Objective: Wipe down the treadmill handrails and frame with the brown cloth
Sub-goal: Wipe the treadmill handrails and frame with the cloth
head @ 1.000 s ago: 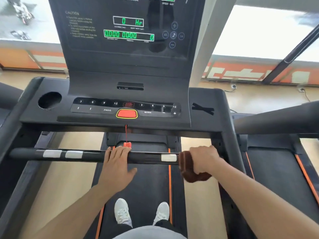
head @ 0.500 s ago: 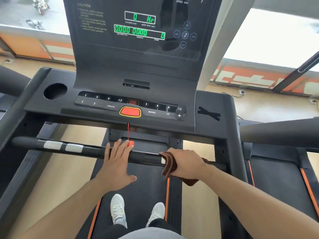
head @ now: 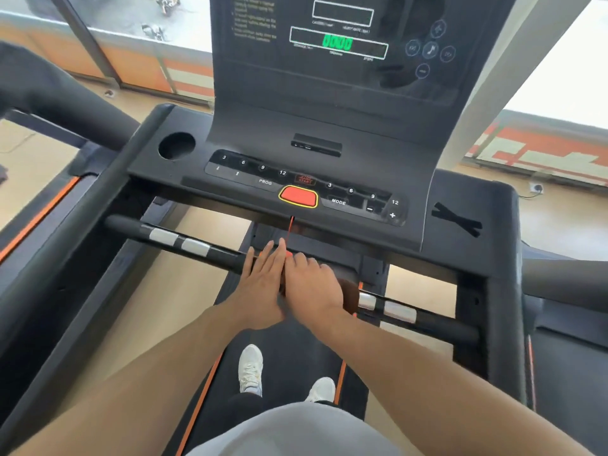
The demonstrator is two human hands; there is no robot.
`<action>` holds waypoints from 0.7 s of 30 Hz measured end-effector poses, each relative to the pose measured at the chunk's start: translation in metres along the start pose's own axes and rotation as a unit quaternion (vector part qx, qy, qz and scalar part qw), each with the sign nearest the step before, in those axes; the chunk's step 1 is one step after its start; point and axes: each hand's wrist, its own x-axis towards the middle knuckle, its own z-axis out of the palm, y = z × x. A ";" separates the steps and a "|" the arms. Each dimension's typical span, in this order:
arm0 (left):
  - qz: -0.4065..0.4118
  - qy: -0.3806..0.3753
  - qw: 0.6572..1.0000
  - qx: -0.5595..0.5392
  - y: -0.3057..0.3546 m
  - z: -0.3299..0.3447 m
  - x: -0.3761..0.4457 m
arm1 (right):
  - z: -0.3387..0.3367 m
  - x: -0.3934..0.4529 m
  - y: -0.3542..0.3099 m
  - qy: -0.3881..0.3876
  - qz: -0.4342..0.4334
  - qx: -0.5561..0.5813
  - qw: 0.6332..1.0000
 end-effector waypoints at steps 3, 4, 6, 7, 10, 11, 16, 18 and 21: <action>-0.012 0.010 1.000 0.001 0.003 0.001 0.000 | -0.003 0.001 0.001 -0.025 0.017 0.036 0.999; -0.016 0.017 1.000 0.009 0.004 0.003 0.000 | -0.008 0.003 0.008 -0.055 0.016 0.055 0.997; -0.024 0.034 0.998 0.045 0.007 0.008 -0.001 | -0.023 0.010 0.028 -0.138 0.009 0.127 0.982; -0.027 0.044 0.996 0.069 0.009 0.011 -0.001 | -0.030 0.012 0.039 -0.191 0.004 0.160 0.969; -0.047 0.048 0.990 0.120 0.014 0.017 0.000 | -0.036 0.011 0.067 -0.304 0.011 0.229 0.925; -0.056 0.042 0.989 0.128 0.016 0.017 0.001 | -0.034 0.007 0.077 -0.319 0.020 0.244 0.915; -0.071 0.042 0.985 0.153 0.017 0.021 0.004 | -0.038 -0.056 0.143 -0.299 0.065 0.220 0.926; -0.073 0.053 0.983 0.162 0.016 0.024 0.003 | -0.042 -0.084 0.169 -0.303 0.087 0.185 0.931; -0.070 0.069 0.983 0.156 0.015 0.027 0.004 | -0.042 -0.110 0.184 -0.303 0.124 0.078 0.942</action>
